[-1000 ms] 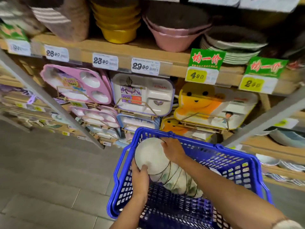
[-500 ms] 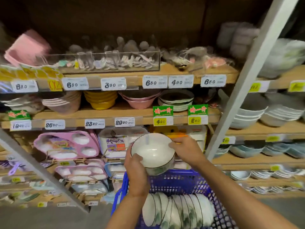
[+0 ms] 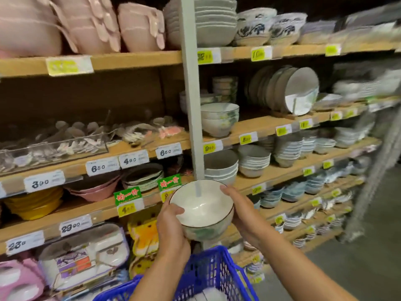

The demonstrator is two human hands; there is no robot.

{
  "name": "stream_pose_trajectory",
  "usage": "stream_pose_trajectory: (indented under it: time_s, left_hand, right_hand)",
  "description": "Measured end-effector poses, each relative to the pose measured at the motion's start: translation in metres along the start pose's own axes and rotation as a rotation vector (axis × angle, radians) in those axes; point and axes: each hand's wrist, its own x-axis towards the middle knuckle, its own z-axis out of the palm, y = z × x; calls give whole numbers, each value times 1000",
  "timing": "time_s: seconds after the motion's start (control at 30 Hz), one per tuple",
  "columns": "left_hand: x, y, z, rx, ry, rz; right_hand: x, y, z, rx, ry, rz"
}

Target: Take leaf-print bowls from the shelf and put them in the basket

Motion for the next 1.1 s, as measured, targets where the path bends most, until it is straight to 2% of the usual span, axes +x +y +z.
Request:
stream_pose_trajectory:
  time_s: [0.1, 0.3, 0.37, 0.53, 0.73, 1.1]
  left_hand:
    - [-16, -27, 48, 19, -89, -100]
    - [-47, -89, 144, 38, -80, -158]
    - [-52, -109, 174, 3, -79, -110]
    - [-65, -147, 240, 34, -56, 138]
    - [-65, -177, 299, 99, -35, 215]
    - [38, -163, 362, 89, 38, 235]
  right_hand:
    - [-13, -14, -53, 145, 65, 37]
    - [-22, -43, -155, 247, 266, 42]
    - [-23, -56, -183, 264, 329, 30]
    - [-18, -86, -235, 270, 414, -50]
    - [7, -108, -275, 209, 509, -125]
    - [104, -133, -285, 158, 453, -205]
